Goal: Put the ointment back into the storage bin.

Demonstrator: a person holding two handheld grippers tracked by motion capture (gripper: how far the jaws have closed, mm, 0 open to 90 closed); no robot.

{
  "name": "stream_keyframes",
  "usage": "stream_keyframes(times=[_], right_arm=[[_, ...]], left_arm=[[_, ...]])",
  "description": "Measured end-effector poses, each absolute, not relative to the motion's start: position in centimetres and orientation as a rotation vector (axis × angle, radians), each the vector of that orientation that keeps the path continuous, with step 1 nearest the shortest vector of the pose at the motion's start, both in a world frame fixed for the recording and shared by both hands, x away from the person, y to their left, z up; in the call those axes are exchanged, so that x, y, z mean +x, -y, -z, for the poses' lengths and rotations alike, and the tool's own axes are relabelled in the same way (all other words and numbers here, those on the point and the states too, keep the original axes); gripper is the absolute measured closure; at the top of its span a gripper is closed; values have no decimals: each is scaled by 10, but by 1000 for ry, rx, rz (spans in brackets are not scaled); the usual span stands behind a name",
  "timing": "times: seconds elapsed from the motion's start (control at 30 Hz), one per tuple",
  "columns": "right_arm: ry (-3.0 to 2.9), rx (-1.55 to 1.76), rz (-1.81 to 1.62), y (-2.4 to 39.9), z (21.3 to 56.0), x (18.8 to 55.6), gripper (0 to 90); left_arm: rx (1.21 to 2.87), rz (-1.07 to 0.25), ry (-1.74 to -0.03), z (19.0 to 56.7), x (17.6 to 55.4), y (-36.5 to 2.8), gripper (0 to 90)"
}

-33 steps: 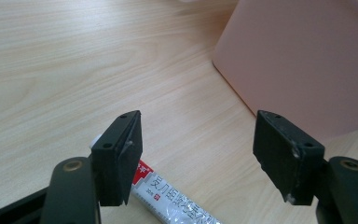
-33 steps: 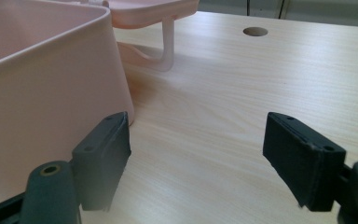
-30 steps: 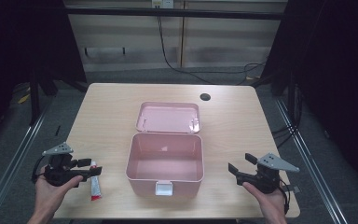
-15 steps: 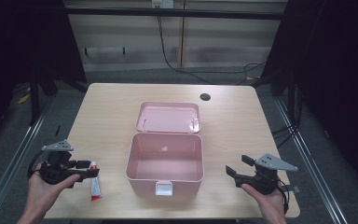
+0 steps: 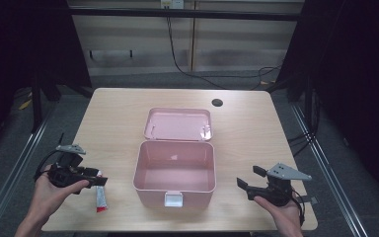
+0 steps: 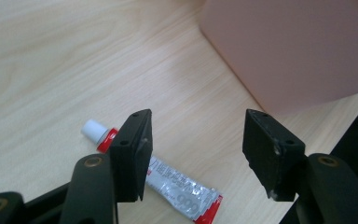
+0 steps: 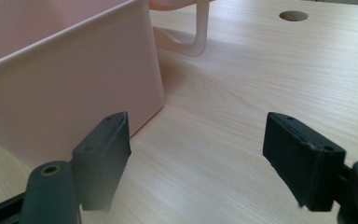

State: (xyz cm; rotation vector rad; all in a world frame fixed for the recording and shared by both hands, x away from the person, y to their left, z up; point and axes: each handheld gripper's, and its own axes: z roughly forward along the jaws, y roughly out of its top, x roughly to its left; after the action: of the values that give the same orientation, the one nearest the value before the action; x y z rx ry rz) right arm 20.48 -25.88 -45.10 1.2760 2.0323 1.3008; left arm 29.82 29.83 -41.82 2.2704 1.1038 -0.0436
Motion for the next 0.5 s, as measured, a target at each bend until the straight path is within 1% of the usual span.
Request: stream_keyframes(times=[0.07,0.13,0.23,0.37,0.4,0.5], right_arm=[[-2035,1273,-1305,258,451,205,231],[-2041,1271,-1298,258,452,206,231],[-2051,1272,-1299,257,452,206,231],[-2072,1272,-1303,255,452,206,232],[-2075,1269,-1305,255,453,206,232],[-2093,1264,-1306,254,453,207,231]], left_arm=[[2296,86,-1120,425,302,-300,415],[2323,89,-1148,429,304,-302,402],[2306,101,-1200,434,306,-303,398],[2400,125,-1168,440,310,-300,413],[2384,116,-1188,442,310,-298,412],[2415,120,-1189,444,311,-294,411]])
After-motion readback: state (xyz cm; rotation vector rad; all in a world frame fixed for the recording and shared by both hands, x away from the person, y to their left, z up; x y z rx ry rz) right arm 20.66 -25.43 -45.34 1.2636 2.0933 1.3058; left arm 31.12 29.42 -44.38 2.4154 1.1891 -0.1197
